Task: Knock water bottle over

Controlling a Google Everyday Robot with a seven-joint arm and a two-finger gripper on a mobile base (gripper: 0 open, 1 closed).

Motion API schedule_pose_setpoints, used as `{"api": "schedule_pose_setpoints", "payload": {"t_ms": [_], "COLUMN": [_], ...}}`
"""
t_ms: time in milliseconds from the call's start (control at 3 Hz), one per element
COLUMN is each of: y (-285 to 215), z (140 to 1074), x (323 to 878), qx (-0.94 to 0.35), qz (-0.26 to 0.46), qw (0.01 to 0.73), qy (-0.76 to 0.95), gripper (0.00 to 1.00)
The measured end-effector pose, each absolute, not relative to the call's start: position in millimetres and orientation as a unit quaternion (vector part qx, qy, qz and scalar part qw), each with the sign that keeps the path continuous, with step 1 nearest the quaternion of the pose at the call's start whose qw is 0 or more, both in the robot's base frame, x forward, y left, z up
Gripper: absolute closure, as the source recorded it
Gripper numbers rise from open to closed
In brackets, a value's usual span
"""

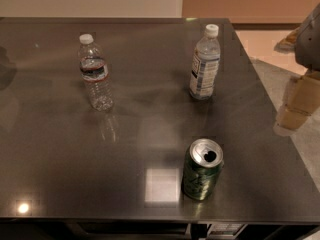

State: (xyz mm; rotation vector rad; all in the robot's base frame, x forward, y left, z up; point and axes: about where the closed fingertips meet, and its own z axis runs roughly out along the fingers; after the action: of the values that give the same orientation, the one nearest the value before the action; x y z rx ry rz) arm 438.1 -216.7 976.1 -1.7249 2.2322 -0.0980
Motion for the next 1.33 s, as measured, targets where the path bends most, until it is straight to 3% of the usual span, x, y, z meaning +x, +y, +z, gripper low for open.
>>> {"api": "schedule_pose_setpoints", "payload": {"t_ms": [667,1333], "y": [-199.9,-137.5], "z": [977.3,986.2], "x": [452.0,502.1], "qx": [-0.609,-0.626], "qz": [-0.028,0.013], "qw": [0.171,0.228], "qy": [0.774,0.745], "gripper": [0.0,0.0]}}
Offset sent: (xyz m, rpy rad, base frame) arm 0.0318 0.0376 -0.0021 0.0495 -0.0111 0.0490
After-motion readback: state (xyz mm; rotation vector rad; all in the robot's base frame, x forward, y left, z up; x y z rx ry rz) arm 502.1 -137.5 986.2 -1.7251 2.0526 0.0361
